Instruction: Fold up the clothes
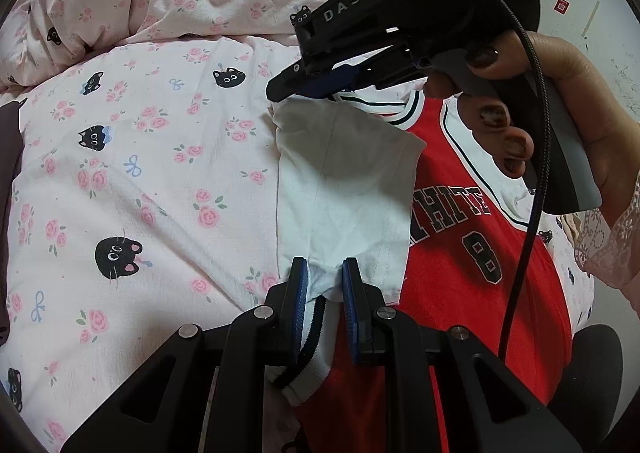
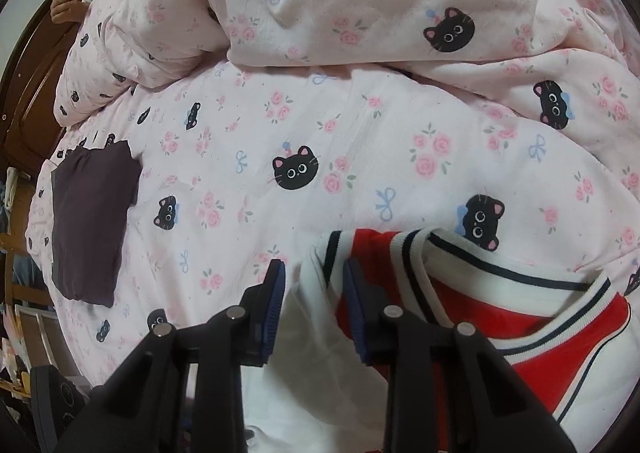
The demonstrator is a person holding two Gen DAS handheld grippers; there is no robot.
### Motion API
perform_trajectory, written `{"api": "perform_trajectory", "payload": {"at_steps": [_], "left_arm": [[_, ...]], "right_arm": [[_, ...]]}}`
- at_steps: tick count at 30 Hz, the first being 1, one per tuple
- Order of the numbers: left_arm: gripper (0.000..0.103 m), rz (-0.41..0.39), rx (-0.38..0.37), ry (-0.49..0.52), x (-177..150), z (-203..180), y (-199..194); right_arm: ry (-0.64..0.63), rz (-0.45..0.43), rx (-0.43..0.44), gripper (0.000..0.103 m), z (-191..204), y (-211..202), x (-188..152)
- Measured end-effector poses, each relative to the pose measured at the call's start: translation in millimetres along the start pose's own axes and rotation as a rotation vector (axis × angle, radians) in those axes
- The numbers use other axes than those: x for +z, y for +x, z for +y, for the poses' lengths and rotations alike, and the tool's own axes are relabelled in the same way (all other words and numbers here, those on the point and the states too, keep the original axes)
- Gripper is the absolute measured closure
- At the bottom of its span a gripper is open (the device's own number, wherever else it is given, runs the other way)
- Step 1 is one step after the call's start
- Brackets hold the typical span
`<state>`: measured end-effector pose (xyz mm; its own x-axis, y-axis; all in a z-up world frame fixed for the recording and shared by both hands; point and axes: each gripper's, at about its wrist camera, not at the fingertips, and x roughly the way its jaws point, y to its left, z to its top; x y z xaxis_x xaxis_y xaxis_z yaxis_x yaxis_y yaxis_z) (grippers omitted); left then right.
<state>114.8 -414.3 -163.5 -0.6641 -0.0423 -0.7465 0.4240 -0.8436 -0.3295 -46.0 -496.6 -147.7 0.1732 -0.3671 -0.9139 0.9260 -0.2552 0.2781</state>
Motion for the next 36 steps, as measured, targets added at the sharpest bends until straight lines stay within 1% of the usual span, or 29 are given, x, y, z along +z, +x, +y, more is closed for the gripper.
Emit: {"api": "perform_trajectory", "payload": {"at_steps": [1, 2, 6, 8, 12, 16, 20, 22, 25, 28, 31, 33, 35, 36], "left_arm": [[0.088, 0.0, 0.001, 0.001, 0.1, -0.7, 0.0], [0.088, 0.0, 0.002, 0.002, -0.1, -0.4, -0.1], [0.088, 0.006, 0.004, -0.004, -0.5, 1.6, 0.9], [0.088, 0.011, 0.005, -0.014, -0.9, 2.8, 2.0], [0.088, 0.014, 0.013, -0.033, -2.1, 6.7, 1.6], [0.088, 0.015, 0.019, -0.033, -3.9, 7.3, 0.5], [0.088, 0.013, 0.018, -0.026, -3.8, 6.5, -2.9], [0.088, -0.009, 0.019, 0.003, -2.8, 1.1, -8.8], [0.088, -0.042, 0.019, 0.045, -1.4, -7.1, -17.7], [0.088, -0.076, -0.021, 0.076, -1.2, -15.4, -24.8], [0.088, -0.049, -0.029, 0.107, -1.5, -21.8, -18.0], [0.088, -0.013, -0.031, 0.124, -3.4, -26.9, -10.1], [0.088, 0.015, -0.017, 0.143, -5.9, -32.6, -1.9], [0.088, 0.019, -0.013, 0.147, -6.4, -33.6, -1.0]], "right_arm": [[-0.003, 0.007, -0.003, 0.092, 1.2, 1.9, 0.6], [-0.007, 0.014, -0.011, 0.098, 2.3, 3.4, 0.6], [-0.006, 0.015, -0.033, 0.1, 3.6, 4.6, 0.8], [0.017, -0.005, -0.027, 0.1, 1.0, 1.2, 2.4], [0.071, -0.056, 0.015, 0.1, -7.4, -8.2, 5.4], [0.093, -0.06, 0.0, 0.1, -13.2, -2.6, 4.8], [0.119, -0.062, 0.039, 0.096, -23.6, 2.0, 1.4], [0.116, -0.097, 0.047, 0.081, -27.9, -9.4, -2.4], [0.077, -0.162, 0.027, 0.08, -31.1, -36.0, -11.9], [0.013, -0.194, 0.031, 0.081, -29.0, -58.0, -28.4], [-0.044, -0.165, 0.052, 0.081, -22.8, -61.0, -45.7], [-0.074, -0.131, 0.043, 0.081, -19.1, -55.5, -57.3], [-0.085, -0.102, 0.026, 0.081, -19.3, -46.7, -66.1], [-0.084, -0.091, 0.016, 0.081, -20.8, -41.6, -69.8]]}}
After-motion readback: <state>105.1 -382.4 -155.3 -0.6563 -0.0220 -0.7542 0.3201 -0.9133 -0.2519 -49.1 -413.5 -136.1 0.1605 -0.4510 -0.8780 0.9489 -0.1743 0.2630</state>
